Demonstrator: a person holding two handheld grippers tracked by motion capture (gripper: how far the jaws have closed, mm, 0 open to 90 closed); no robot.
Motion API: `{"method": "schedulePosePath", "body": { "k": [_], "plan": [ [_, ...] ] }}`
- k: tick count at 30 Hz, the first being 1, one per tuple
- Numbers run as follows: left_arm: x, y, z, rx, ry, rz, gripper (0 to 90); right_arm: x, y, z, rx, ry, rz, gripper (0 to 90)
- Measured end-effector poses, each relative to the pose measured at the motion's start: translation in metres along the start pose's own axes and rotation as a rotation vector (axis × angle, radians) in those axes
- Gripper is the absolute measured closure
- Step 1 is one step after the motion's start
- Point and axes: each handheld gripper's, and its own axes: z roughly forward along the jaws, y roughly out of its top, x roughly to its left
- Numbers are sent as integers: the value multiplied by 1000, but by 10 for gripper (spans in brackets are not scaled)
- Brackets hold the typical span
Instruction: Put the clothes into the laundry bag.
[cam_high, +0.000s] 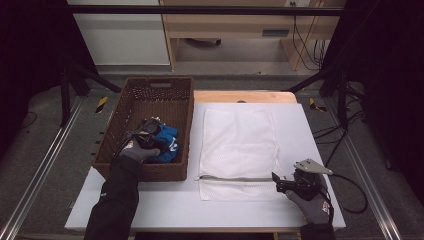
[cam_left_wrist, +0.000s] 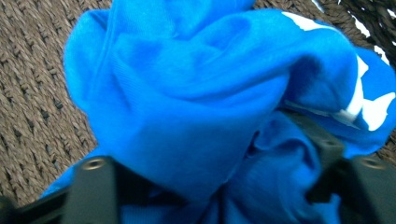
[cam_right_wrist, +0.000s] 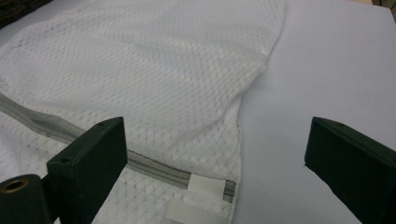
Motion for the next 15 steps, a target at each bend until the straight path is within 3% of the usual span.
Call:
{"method": "schedulePosePath", "body": {
  "k": [1, 5, 9, 15],
  "plan": [
    [0, 0, -1, -11, 9, -5, 496, 0, 0, 0, 0, 0, 0, 63],
    [1, 0, -2, -13, 15, -10, 626, 0, 0, 0, 2, 0, -1, 64],
    [1, 0, -5, -32, 29, -10, 695, -1, -1, 0, 1, -2, -1, 65],
    [2, -2, -13, -105, 34, -36, 730, -2, -1, 0, -1, -3, 0, 67]
  ]
}}
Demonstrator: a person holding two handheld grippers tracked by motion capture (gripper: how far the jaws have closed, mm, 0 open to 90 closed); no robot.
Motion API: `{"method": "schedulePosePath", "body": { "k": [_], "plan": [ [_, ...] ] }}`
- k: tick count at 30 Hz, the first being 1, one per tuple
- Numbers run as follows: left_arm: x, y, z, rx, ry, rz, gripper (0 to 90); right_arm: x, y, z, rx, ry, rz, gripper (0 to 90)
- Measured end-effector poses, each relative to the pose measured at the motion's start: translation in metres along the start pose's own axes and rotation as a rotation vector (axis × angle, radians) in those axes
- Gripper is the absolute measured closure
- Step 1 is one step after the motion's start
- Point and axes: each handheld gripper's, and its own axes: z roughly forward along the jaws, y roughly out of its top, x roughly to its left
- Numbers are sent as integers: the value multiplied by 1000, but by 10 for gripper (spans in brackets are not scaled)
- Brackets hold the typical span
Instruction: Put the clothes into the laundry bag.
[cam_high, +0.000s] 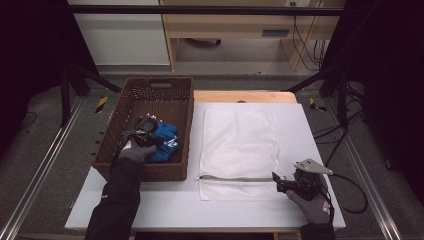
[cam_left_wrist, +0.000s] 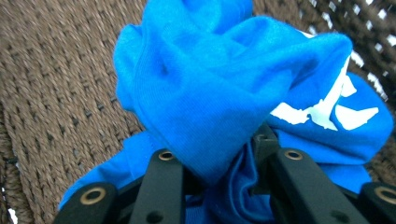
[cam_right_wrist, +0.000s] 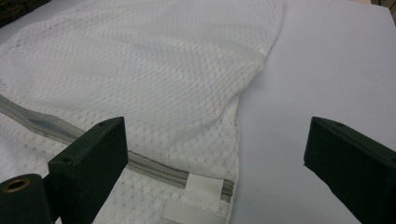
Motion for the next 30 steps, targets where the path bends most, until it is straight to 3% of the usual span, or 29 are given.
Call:
{"method": "schedulePosePath", "body": {
  "k": [4, 5, 7, 8, 10, 11, 12, 14, 15, 18, 19, 24, 30],
  "plan": [
    [1, 0, -10, -81, 5, -23, 738, 0, 0, 0, 0, 1, -1, 67],
    [1, 0, -10, -81, 5, -23, 741, 0, 0, 0, -1, 1, 0, 67],
    [3, -2, -17, -147, 17, -36, 743, 0, 0, 0, -2, 1, 4, 68],
    [3, -2, -17, -147, 17, -36, 744, 0, 0, 0, -2, 1, 4, 68],
    [7, -3, -26, -222, 6, -71, 747, -1, 0, 0, -3, 1, 6, 68],
    [7, -3, -26, -222, 6, -71, 748, -1, 0, 0, -3, 1, 6, 68],
    [9, -4, -30, -243, -3, -97, 748, -1, 0, 0, -4, 1, 6, 68],
    [11, -6, -37, -318, -1, -122, 751, -1, 0, -1, -6, -1, 8, 68],
    [11, -6, -37, -318, -1, -122, 751, -1, 0, -1, -6, -1, 8, 68],
    [13, -8, -46, -399, -5, -149, 754, -1, 0, -1, -7, -1, 6, 68],
    [13, -8, -46, -399, -5, -149, 754, -1, 0, -1, -7, -1, 6, 68],
    [19, -12, -61, -505, -26, -205, 757, -1, 0, -1, -13, -3, 3, 69],
    [20, -14, -76, -577, -33, -210, 757, -1, 0, -1, -14, -4, 4, 69]
  ]
}}
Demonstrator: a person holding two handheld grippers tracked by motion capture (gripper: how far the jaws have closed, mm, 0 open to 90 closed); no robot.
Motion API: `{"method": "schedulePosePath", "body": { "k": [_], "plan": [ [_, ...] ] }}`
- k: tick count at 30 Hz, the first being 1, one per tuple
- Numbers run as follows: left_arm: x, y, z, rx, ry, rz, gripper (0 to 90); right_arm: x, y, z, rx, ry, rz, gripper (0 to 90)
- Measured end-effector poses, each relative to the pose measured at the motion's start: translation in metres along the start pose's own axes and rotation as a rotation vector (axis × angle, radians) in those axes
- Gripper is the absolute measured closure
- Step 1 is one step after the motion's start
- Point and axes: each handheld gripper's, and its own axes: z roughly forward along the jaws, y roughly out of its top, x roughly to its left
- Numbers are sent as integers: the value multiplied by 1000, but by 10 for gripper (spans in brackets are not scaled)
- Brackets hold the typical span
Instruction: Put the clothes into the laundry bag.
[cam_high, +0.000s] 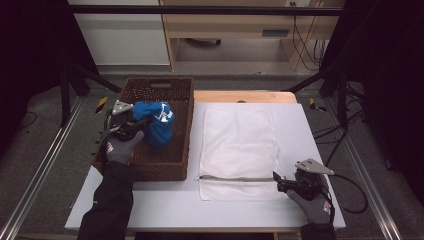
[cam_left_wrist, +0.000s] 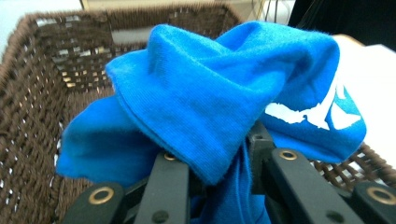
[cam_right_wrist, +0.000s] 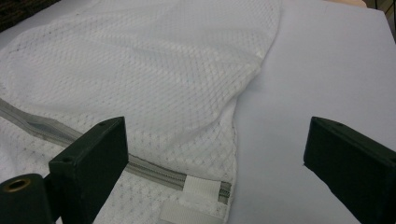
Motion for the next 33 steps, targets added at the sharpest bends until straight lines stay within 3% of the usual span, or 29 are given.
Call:
{"method": "schedulePosePath", "body": {
  "k": [6, 21, 33],
  "plan": [
    [-7, 4, -15, -52, -23, 1, 757, 0, 0, -1, -5, 1, 0, 68],
    [-37, 20, -50, -151, -44, 52, 756, 0, 1, -3, -23, -9, 0, 45],
    [-56, 33, -71, -200, -80, 60, 755, 2, 2, -3, -33, -14, -12, 15]
  ]
}}
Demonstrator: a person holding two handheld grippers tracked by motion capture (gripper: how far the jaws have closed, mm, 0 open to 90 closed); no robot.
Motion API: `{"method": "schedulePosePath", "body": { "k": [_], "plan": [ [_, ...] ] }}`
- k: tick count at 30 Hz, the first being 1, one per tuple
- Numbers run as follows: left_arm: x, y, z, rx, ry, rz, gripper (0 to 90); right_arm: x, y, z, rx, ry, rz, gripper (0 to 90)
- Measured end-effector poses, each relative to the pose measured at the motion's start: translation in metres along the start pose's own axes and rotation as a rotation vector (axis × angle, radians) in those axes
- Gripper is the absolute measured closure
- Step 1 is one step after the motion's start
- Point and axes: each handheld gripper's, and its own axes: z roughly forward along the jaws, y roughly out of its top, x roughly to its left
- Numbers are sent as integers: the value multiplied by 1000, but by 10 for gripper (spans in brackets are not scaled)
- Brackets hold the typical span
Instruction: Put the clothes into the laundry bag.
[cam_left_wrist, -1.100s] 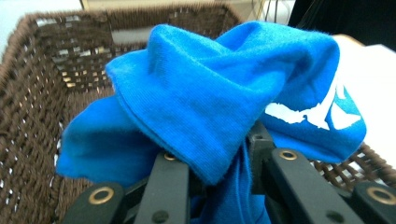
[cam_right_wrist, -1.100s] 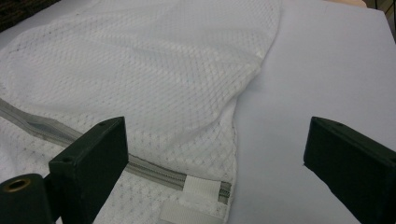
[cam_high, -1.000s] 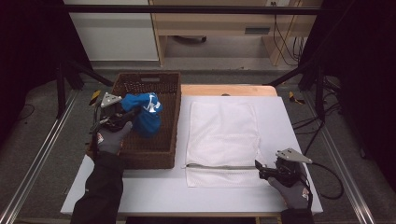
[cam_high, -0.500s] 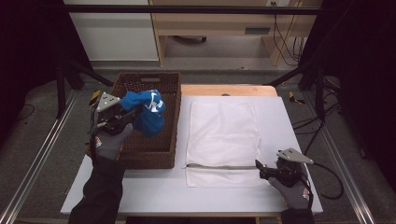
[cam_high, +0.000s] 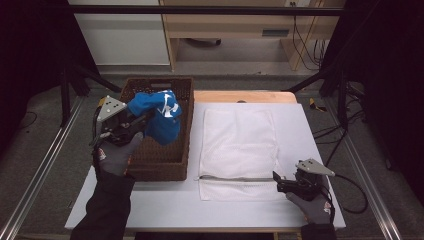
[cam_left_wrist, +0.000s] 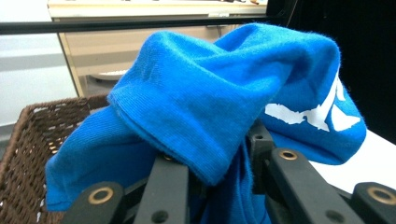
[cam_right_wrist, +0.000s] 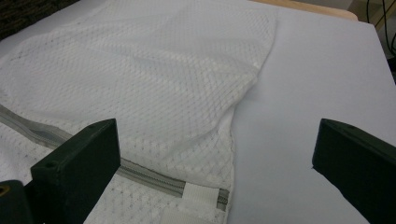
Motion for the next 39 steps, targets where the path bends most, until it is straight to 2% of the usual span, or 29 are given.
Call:
{"method": "schedulePosePath", "body": {
  "k": [5, 13, 18, 28, 29, 31, 33, 39],
  "plan": [
    [-8, 5, -3, -11, -11, 5, 755, 2, 1, -1, -6, 1, -2, 26],
    [-30, 17, -6, -35, -50, 29, 754, -1, 2, -4, -35, -4, 13, 44],
    [-42, 20, -4, -36, -72, 41, 754, -1, 2, -4, -32, -3, 14, 50],
    [-78, 21, 12, -21, -136, 87, 754, -5, 0, -4, -27, -18, 16, 62],
    [-86, 21, 16, -15, -151, 100, 754, -5, 0, -4, -25, -18, 17, 63],
    [-90, 20, 18, -12, -158, 106, 754, -5, 0, -4, -25, -19, 18, 65],
    [-101, 19, 24, -7, -173, 114, 753, -6, -1, -4, -22, -21, 19, 72],
    [-115, 14, 35, 5, -199, 122, 753, -6, -1, -5, -21, -20, 27, 76]
  ]
}}
